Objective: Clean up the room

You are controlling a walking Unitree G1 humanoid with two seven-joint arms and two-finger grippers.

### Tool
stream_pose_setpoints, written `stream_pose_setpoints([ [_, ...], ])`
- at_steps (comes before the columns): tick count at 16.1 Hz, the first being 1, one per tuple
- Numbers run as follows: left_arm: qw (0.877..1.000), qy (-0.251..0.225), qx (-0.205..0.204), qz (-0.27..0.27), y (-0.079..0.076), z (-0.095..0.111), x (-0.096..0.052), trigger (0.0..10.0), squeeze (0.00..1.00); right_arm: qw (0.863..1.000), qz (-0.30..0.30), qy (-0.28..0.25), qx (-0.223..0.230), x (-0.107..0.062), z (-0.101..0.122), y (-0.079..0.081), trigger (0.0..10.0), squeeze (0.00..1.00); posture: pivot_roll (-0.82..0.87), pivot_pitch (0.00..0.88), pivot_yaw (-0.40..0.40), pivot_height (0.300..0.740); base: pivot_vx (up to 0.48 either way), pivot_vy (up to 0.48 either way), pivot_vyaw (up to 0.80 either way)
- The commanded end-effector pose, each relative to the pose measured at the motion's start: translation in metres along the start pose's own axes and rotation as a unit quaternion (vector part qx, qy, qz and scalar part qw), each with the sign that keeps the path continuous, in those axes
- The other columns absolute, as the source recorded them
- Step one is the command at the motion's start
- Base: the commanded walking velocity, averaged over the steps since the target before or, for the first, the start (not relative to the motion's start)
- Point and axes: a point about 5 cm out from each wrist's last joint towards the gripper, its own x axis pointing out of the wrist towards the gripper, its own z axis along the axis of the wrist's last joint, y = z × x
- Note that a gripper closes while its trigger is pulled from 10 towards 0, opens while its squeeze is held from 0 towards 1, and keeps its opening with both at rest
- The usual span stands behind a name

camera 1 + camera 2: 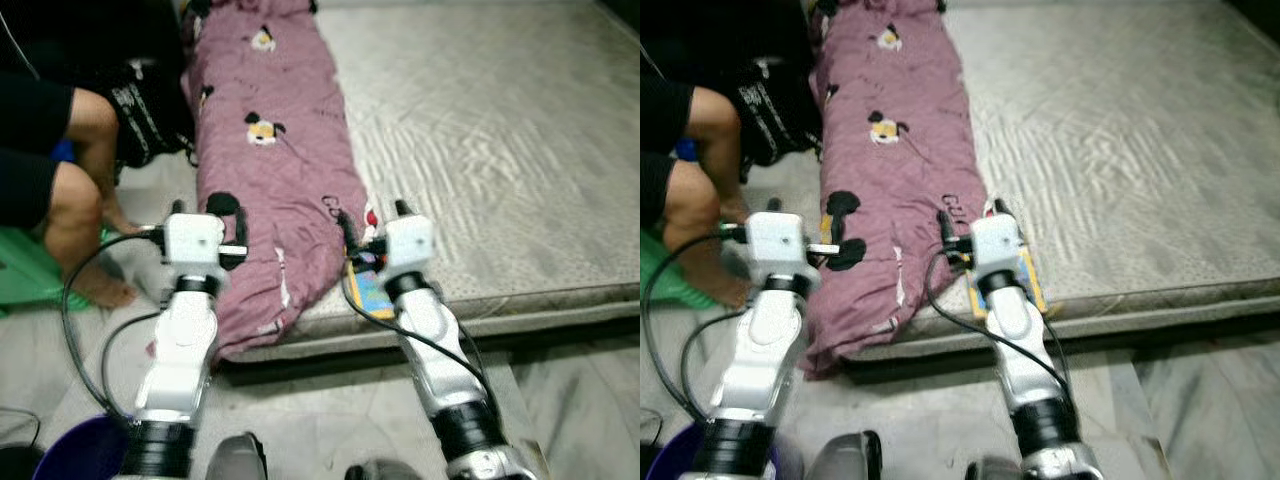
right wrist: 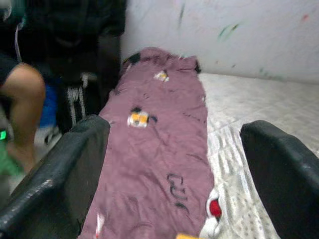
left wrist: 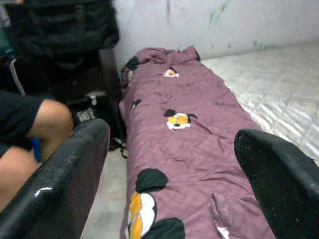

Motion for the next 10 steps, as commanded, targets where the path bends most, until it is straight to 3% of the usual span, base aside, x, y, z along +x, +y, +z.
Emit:
stream_pose_setpoints([
  [1,1.000,-0.008,-0.010,-0.020,-0.0124,0.0054,0.0005,10.0,0.00,1.000,-0.013,0.002,-0.009,-0.0037,-0.0001,-0.0105,10.0,0.00,-0.01,0.154,0.004,0.740,0.356,0.000,0.00],
  [3,1.000,-0.006,-0.010,-0.019,-0.0126,0.0050,0.0008,10.0,0.00,1.000,-0.012,0.002,-0.010,-0.0036,0.0000,-0.0104,10.0,0.00,-0.01,0.151,0.005,0.740,0.324,0.000,0.00],
  [9,1.000,0.001,-0.007,-0.003,-0.0148,0.0033,0.0011,10.0,0.00,1.000,-0.007,0.002,-0.015,-0.0033,0.0000,-0.0099,10.0,0.00,-0.01,0.140,0.002,0.740,0.000,0.000,0.00],
  [10,1.000,0.002,-0.006,-0.002,-0.0153,0.0031,0.0012,10.0,0.00,1.000,-0.002,0.002,-0.022,-0.0031,0.0004,-0.0093,10.0,0.00,-0.01,0.137,0.003,0.740,0.000,0.000,0.80],
])
